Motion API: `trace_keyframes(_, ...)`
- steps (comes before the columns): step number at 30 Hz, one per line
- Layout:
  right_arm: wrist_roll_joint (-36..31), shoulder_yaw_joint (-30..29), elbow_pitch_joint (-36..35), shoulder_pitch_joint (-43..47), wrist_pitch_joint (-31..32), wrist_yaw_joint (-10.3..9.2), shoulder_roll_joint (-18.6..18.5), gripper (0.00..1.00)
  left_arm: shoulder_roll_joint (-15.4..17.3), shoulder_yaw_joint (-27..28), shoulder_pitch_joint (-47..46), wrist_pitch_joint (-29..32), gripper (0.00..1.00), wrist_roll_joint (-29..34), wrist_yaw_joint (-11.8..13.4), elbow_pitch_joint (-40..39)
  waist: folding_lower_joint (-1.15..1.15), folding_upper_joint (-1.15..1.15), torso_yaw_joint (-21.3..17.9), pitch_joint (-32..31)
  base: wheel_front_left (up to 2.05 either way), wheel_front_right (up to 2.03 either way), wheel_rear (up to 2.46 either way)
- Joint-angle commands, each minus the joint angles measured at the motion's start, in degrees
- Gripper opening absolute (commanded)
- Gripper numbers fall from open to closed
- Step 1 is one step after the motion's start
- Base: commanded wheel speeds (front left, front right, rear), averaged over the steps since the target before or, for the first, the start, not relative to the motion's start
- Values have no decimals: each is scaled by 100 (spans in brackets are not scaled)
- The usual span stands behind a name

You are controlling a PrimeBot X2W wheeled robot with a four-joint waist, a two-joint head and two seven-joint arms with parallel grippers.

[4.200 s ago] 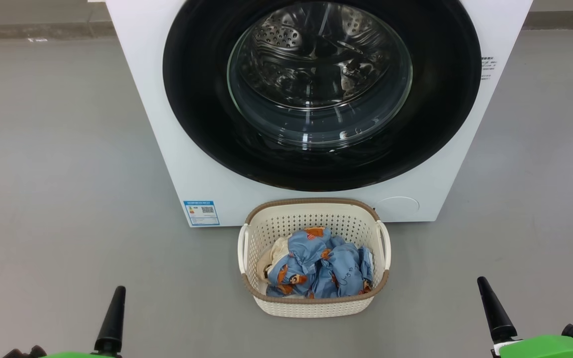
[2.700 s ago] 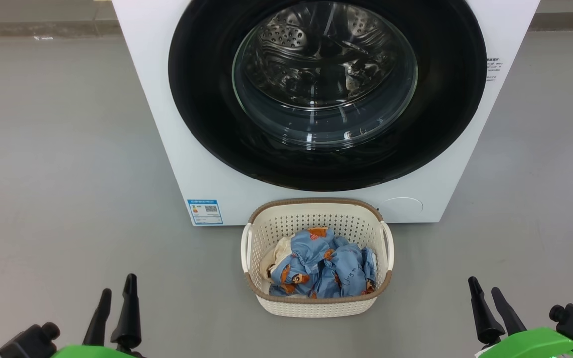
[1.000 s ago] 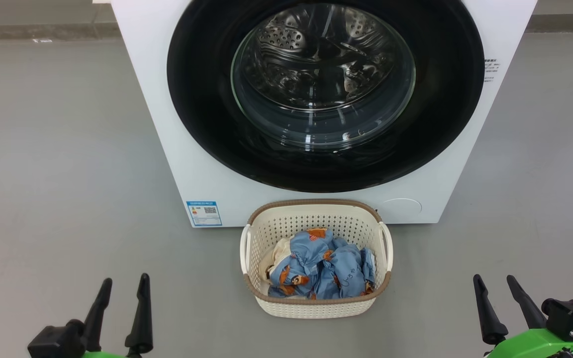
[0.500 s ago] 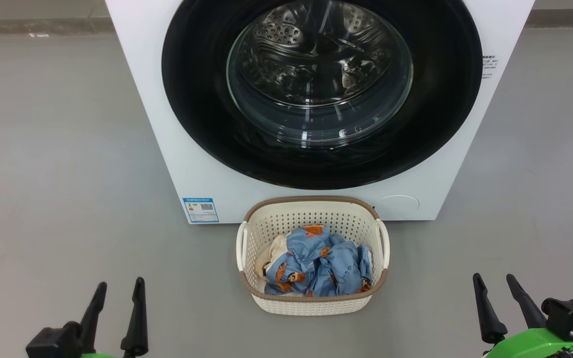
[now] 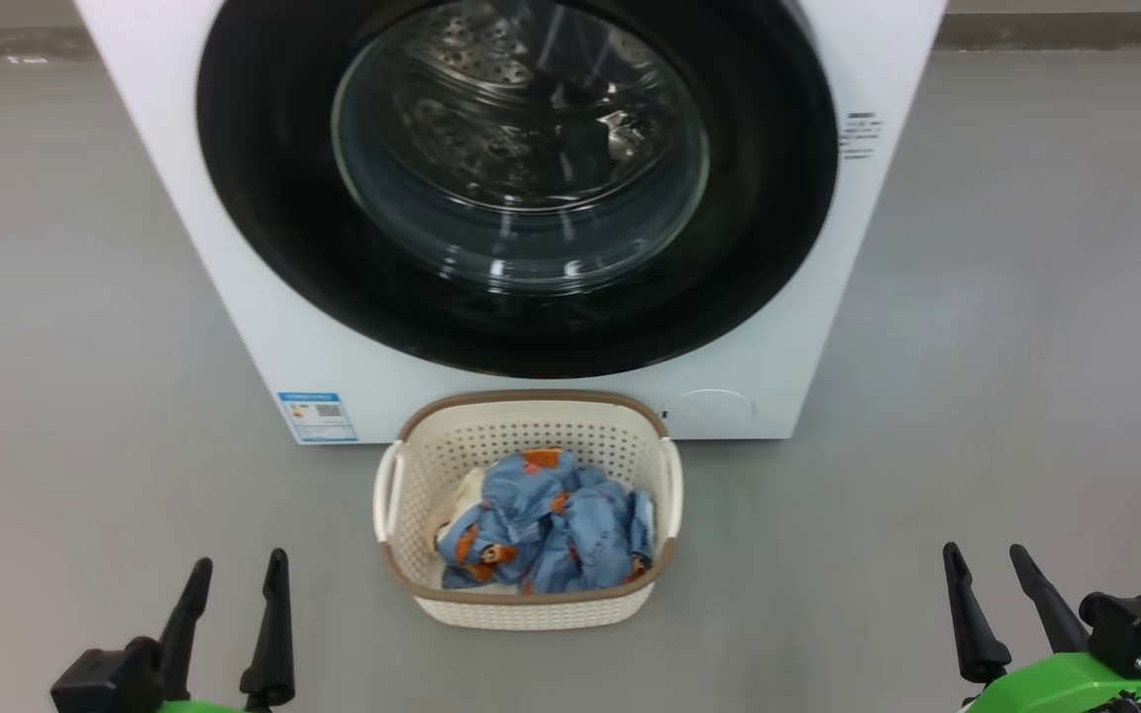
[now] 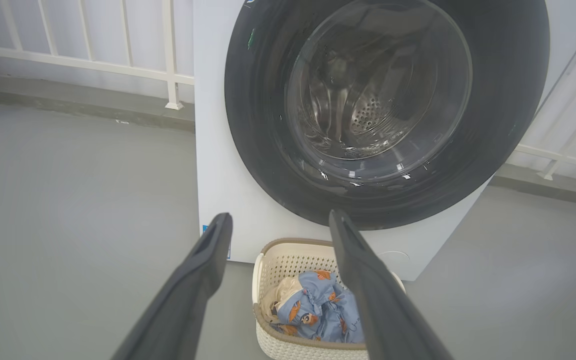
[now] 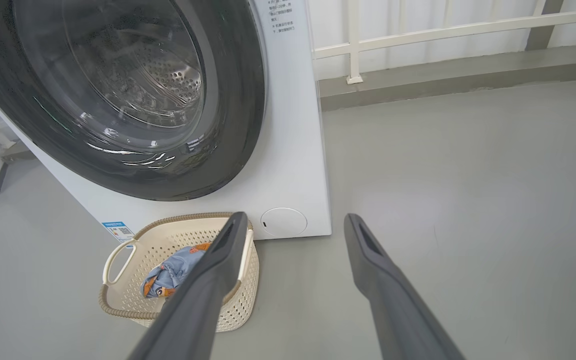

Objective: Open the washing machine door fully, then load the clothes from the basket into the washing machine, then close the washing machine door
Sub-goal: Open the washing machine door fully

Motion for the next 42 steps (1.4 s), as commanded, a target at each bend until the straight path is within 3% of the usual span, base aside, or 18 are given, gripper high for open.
trace_keyframes(1, -94, 131, -126, -212, -70, 9, -61, 100, 85, 183, -222, -61, 100, 37, -14, -121, 0, 0, -5, -5, 123, 123, -246)
trace_keyframes(19, -93, 129, -147, -192, -70, 9, -48, 100, 71, 164, -201, -61, 100, -222, -14, -178, 0, 0, -33, -9, 112, 104, -216)
trace_keyframes(36, -70, 159, -380, -243, -70, 9, -18, 100, 0, 133, -211, -61, 100, -217, -14, -194, 0, 0, -2, 48, 14, 14, -28)
trace_keyframes(37, -44, 186, -435, -248, -70, 9, -11, 91, -11, 131, -207, -61, 100, -218, -14, -197, 0, 0, 3, 53, 0, 0, 0)
trace_keyframes(39, 33, 214, -565, -265, -70, 9, 12, 26, -38, 129, -189, -61, 100, -235, -14, -202, 0, 0, 13, 62, 0, 0, 0)
trace_keyframes(40, 70, 226, -651, -283, -70, 9, 25, 0, -54, 126, -177, -61, 100, -246, -14, -205, 0, 0, 19, 66, 0, 0, 0)
trace_keyframes(42, 186, 236, -771, -314, -70, 9, 73, 0, -80, 118, -160, -61, 100, -261, -14, -209, 0, 0, 32, 78, 0, 0, 0)
